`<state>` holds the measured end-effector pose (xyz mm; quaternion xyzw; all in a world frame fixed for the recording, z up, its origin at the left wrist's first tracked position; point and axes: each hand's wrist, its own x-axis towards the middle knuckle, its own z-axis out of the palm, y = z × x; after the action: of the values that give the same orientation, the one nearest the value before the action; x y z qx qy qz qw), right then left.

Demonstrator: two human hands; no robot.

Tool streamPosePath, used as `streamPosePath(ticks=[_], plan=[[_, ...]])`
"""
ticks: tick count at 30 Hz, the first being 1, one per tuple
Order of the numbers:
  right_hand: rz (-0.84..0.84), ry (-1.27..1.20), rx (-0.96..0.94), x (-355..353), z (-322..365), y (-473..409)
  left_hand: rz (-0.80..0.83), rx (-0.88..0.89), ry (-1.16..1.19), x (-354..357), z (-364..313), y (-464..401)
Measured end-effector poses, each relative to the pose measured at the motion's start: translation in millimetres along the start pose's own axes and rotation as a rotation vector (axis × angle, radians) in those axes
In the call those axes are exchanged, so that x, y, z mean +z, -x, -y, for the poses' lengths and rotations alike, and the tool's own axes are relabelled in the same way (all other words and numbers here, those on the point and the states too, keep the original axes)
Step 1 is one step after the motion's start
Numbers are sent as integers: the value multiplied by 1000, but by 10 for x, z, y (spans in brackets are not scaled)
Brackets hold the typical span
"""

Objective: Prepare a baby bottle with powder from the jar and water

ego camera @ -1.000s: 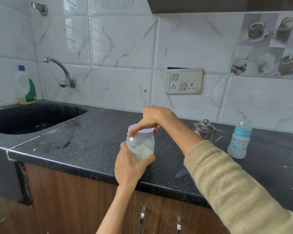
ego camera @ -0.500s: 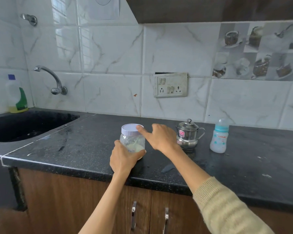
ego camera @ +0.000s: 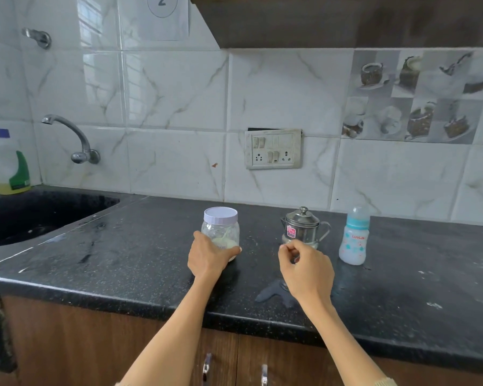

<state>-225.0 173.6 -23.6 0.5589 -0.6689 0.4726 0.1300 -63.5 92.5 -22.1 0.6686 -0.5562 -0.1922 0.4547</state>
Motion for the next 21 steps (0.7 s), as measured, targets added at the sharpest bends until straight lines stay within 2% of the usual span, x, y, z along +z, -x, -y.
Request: streamPosePath(ticks=[16, 21], plan=[[36, 14, 168, -67, -302, -60, 3, -25, -17, 281, -74, -315], [62, 13, 198, -122, -282, -30, 6, -45, 55, 278, -21, -260]])
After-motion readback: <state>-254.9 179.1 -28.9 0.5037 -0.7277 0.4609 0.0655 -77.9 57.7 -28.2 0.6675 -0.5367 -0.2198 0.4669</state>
